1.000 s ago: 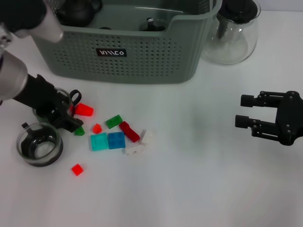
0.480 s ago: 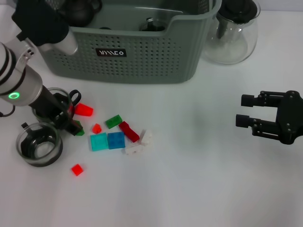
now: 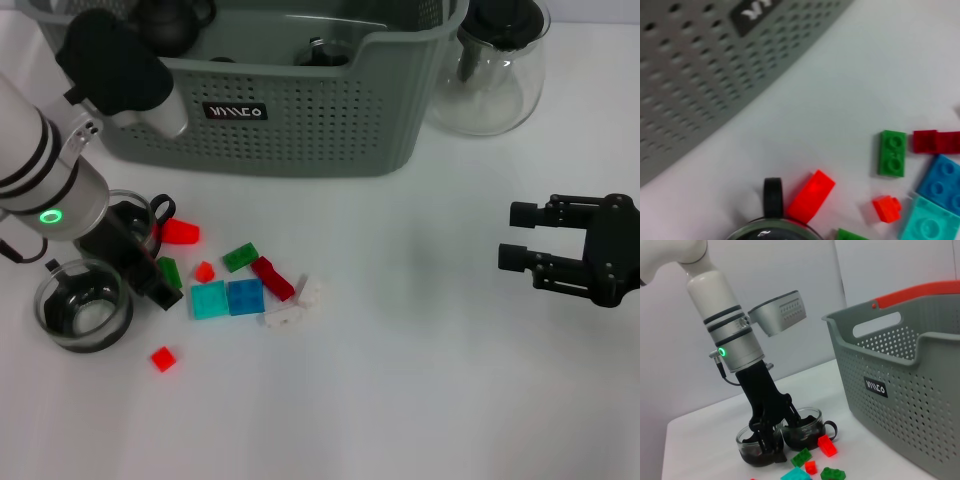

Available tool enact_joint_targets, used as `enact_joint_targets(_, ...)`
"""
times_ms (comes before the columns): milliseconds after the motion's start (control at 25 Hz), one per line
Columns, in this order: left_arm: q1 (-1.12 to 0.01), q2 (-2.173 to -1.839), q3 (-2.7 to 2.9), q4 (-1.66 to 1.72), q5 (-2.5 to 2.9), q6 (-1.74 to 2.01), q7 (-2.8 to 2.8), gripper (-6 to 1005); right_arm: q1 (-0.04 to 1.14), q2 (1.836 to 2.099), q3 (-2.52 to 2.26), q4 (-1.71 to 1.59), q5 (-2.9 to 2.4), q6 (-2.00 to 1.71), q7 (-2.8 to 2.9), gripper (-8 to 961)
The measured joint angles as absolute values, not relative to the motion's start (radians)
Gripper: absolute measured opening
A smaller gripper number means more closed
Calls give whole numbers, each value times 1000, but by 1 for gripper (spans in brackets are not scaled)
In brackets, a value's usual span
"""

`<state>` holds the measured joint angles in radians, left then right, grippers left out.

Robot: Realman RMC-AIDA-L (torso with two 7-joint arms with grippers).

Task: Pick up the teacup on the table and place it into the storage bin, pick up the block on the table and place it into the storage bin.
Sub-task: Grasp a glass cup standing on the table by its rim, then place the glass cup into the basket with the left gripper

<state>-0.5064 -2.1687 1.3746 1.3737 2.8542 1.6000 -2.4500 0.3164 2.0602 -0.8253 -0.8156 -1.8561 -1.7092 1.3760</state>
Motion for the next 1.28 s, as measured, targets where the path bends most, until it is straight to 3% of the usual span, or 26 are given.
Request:
enact_joint_targets(280, -529, -2164, 1364, 1338, 2857, 1576, -2493, 669, 318, 2060, -825, -807, -1856, -1709, 1376, 583)
enact_joint_targets(640, -552, -2158, 1369, 1318, 2858, 1573, -2511, 438, 317, 2060, -825, -804, -1856, -1709, 1376, 583)
enact_joint_targets(1080, -546, -2160, 1354, 1372, 2837, 1617, -2480, 38, 312, 2060, -819, -804, -1856, -1710, 1376, 583)
enact_joint_targets(1280, -548, -2164, 1211, 1408, 2673, 1735, -2331, 38, 315, 2060, -813, -804, -1856, -1716, 1376, 583)
